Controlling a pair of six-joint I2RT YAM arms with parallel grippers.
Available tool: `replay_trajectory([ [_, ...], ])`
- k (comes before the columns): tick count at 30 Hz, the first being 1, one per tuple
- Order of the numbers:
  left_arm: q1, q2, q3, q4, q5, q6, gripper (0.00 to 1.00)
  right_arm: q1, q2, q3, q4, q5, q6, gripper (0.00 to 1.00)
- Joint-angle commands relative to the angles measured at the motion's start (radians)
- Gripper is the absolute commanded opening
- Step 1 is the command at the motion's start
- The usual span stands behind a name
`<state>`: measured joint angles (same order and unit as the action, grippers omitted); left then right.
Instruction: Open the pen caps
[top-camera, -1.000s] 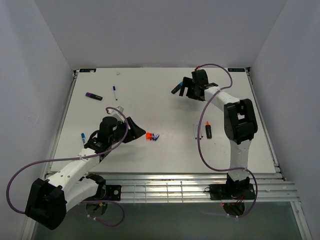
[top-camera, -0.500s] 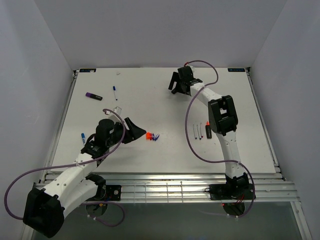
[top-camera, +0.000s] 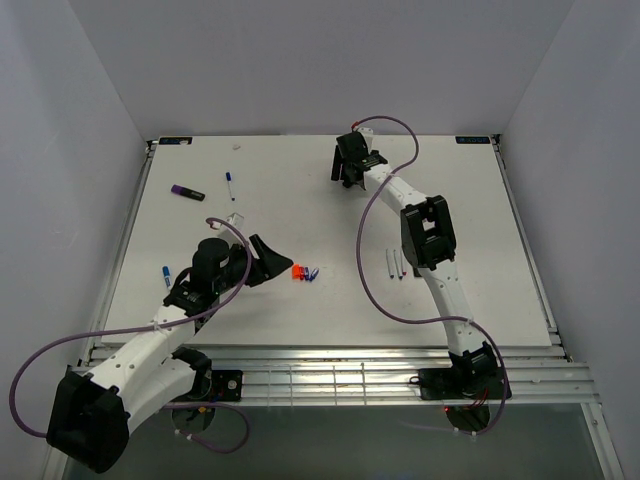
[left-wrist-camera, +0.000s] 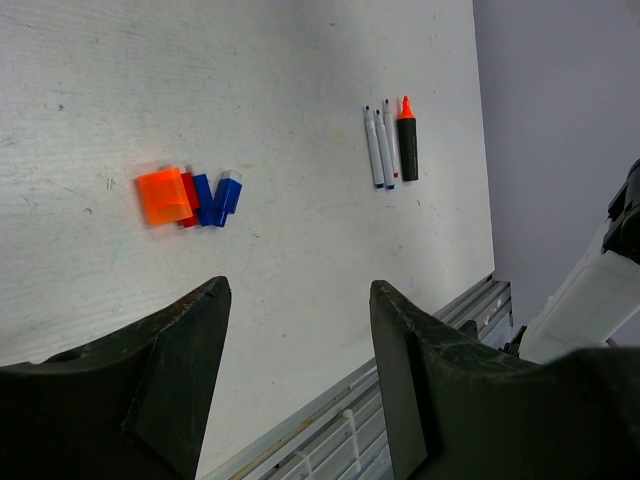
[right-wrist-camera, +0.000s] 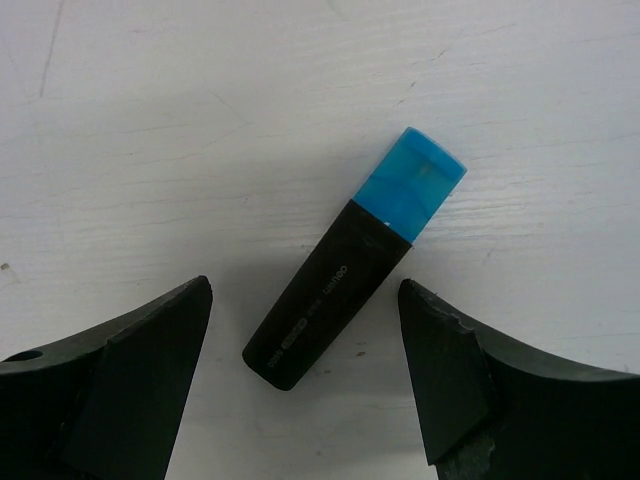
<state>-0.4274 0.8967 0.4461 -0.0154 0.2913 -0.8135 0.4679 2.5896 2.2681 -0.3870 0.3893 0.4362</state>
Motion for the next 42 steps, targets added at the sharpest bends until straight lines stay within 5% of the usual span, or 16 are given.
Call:
replay_trajectory([
  [1,0.004,-0.001,-0.007,0.043,0.005,-0.001,0.68,-0.003,0.036,0.039,-0.073,0.072,-0.042,0.81],
  [13,0.004,0.008,-0.027,0.049,0.0,0.004,0.68,-0.028,0.047,-0.007,-0.118,-0.027,-0.091,0.58],
  [22,0.004,-0.056,-0.015,-0.05,-0.053,0.01,0.68,-0.054,-0.045,-0.189,-0.062,-0.121,-0.109,0.08],
  [28,0.004,-0.055,0.026,-0.098,-0.027,0.005,0.68,-0.052,-0.175,-0.385,0.029,-0.17,-0.188,0.08],
  [42,0.003,-0.072,0.037,-0.143,-0.018,-0.049,0.7,0.063,-0.983,-1.246,0.333,-0.28,-0.202,0.08],
])
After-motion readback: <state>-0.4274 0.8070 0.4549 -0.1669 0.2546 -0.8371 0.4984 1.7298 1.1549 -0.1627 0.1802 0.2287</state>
